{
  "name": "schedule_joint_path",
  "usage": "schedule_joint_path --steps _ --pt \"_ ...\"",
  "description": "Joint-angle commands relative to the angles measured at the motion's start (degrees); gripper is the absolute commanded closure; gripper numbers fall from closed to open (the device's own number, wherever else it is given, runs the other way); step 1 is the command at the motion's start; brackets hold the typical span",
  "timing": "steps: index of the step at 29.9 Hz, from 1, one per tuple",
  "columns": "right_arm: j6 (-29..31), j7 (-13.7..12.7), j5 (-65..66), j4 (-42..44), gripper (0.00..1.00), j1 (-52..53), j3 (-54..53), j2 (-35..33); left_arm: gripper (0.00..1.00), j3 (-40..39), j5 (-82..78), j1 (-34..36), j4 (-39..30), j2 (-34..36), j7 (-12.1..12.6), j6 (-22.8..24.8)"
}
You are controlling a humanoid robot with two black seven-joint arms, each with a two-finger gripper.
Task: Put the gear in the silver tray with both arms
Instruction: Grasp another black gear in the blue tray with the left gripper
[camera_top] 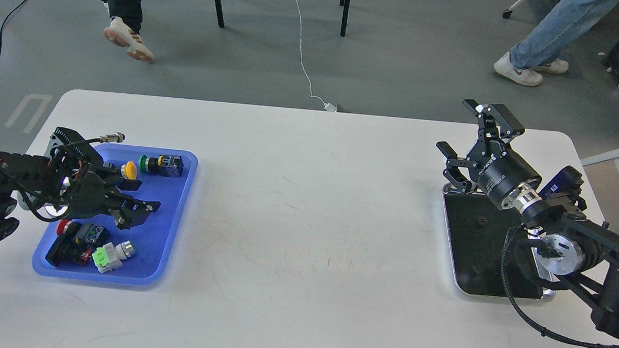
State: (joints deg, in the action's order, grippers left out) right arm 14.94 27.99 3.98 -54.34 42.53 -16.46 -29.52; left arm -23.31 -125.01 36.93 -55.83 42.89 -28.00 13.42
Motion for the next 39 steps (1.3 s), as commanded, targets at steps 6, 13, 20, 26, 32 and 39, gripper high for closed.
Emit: schedule_joint_path --steps 6,13,20,26,32,39 --pt "0.0 0.0 0.2 -0.1 0.02 -0.3 0.0 0.0 0.36 0.8 0.0 0.0 1.2 -0.5 0.0 -0.9" --pt "-0.1 0.0 0.3 0.0 0.02 -0.3 0.1 0.0 0.44 0.8 0.0 -0.1 2.1 -1.2 0.0 -0.9" --pt "-0.1 0.0 0.4 0.0 0.02 -0.3 0.0 0.0 0.45 1.1 0.0 -0.2 3.1 -1.3 0.0 -0.9" --pt "-2.2 0.0 0.4 0.0 0.02 -0.3 0.1 0.0 0.5 1.2 0.0 -0.5 3.6 -1.7 0.0 -0.9" --pt "-2.5 0.0 0.4 0.0 0.02 -0.3 0.0 0.2 0.66 1.2 0.0 -1.1 3.7 -1.6 0.0 -0.9" --pt "-2.5 0.0 0.4 -0.1 0.02 -0.3 0.0 0.2 0.85 1.1 0.0 -1.4 3.7 -1.7 0.0 -1.1"
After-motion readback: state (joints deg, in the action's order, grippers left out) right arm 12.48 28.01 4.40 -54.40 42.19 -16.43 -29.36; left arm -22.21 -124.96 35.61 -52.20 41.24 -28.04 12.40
